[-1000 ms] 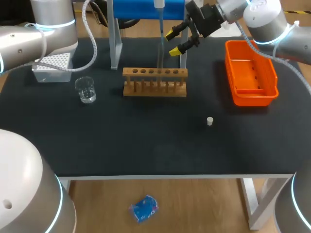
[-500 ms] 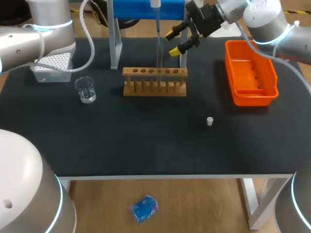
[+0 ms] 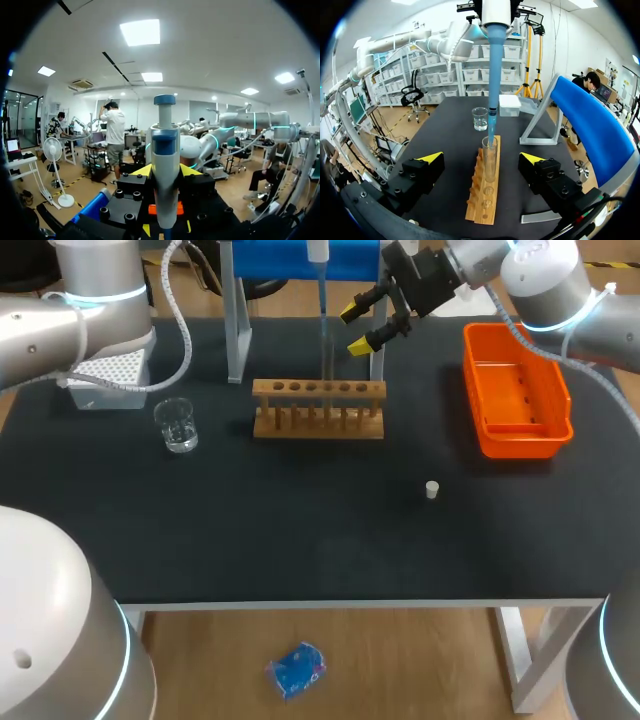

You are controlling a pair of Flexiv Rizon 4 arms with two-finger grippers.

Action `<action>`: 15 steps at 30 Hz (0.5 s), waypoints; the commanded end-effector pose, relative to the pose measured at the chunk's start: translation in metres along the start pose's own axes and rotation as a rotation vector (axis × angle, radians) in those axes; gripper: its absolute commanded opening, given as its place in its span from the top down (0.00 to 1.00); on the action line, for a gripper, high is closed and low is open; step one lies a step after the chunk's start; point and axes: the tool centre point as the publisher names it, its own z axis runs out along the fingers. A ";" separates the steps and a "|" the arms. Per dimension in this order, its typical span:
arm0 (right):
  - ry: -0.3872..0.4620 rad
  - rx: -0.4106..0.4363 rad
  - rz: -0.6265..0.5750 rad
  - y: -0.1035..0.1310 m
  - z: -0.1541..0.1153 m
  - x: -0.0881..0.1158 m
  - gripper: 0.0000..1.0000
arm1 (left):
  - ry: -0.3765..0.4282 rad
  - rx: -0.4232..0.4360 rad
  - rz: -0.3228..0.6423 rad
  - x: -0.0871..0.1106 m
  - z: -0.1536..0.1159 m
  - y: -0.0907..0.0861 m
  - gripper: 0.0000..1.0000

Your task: Invert the test tube, pick up the pipette, mount the tip to pipette, aspirate from beaker and dispense into the tube, eject the tip, return the pipette, and cap with the stopper.

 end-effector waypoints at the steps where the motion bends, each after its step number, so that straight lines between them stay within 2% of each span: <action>1: 0.004 0.001 0.000 0.000 -0.001 -0.001 0.00 | 0.003 -0.001 -0.002 0.001 0.004 0.001 1.00; 15: 0.004 0.001 0.000 0.000 -0.001 -0.001 0.00 | 0.003 -0.017 -0.015 -0.003 0.008 0.007 1.00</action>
